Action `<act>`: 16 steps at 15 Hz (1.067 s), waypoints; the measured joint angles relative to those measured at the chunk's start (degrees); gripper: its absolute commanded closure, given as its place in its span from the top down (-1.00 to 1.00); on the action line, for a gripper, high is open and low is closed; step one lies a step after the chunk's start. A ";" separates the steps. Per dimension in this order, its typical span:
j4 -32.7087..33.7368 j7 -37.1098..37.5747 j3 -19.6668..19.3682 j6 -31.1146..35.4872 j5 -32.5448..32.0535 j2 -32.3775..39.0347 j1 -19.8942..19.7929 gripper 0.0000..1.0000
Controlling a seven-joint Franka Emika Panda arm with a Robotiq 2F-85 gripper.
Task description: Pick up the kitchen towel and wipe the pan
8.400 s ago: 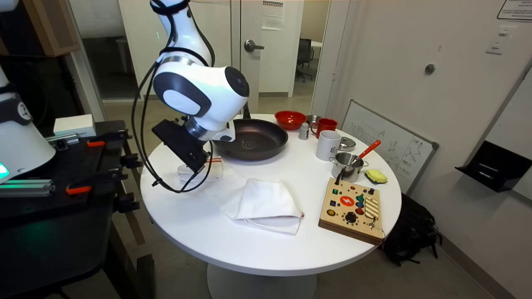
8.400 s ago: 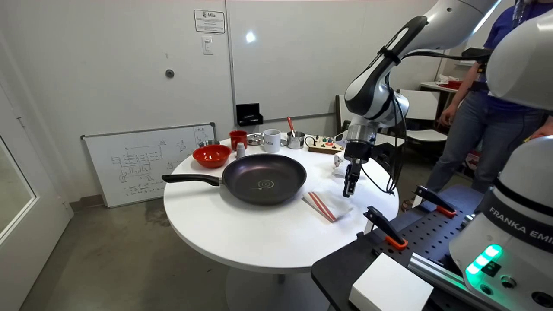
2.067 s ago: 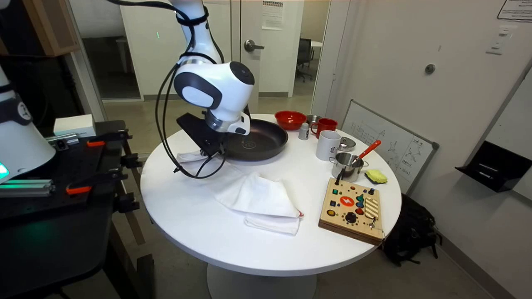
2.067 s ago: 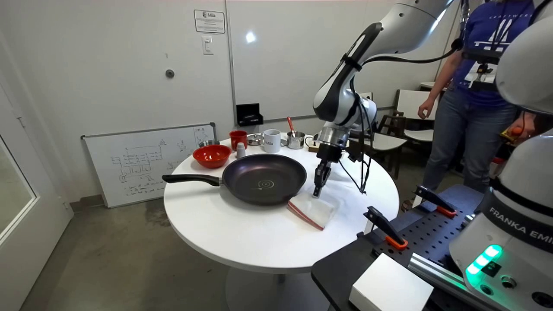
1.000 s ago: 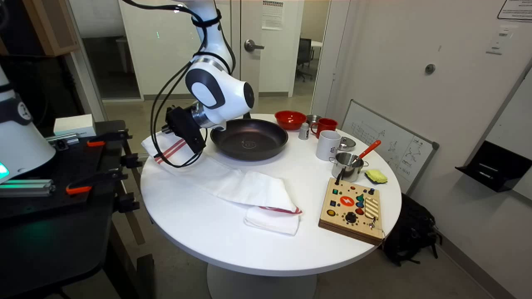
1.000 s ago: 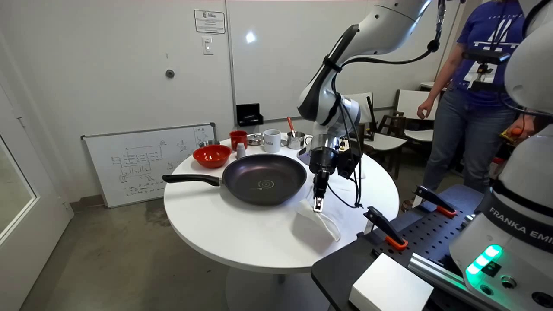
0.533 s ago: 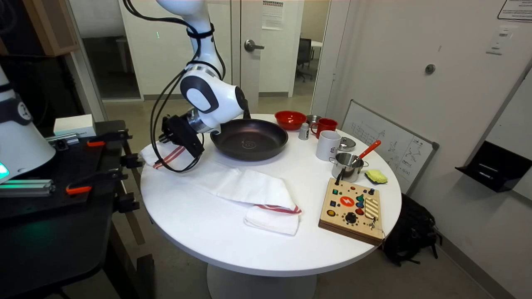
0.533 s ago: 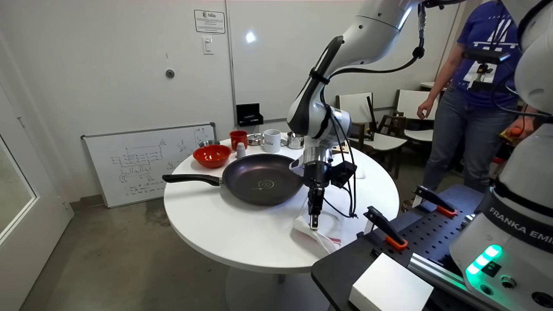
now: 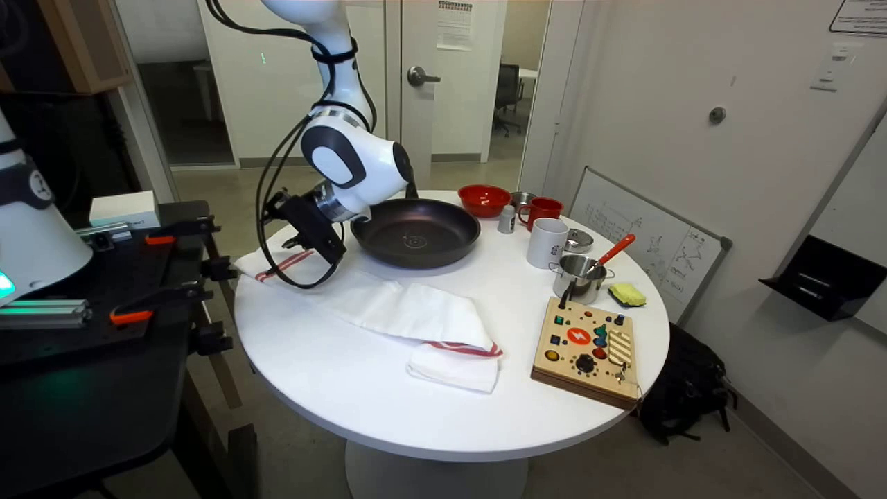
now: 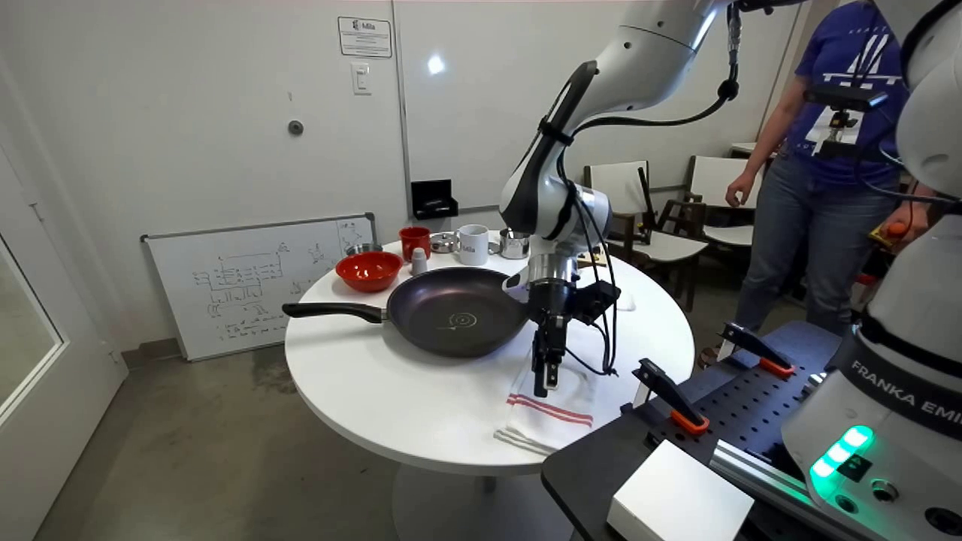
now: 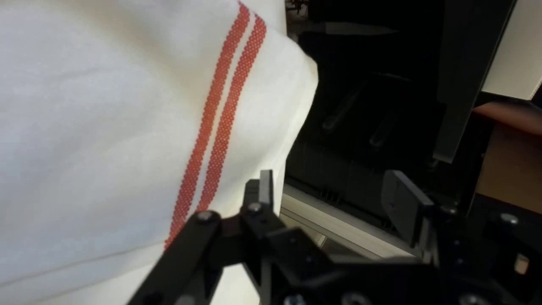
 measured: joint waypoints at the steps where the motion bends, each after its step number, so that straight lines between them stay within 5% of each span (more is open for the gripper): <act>1: -0.01 0.00 -0.31 1.21 0.00 -0.19 0.02 1.00; 16: -2.55 4.80 -7.24 26.92 0.22 -5.01 -2.98 1.00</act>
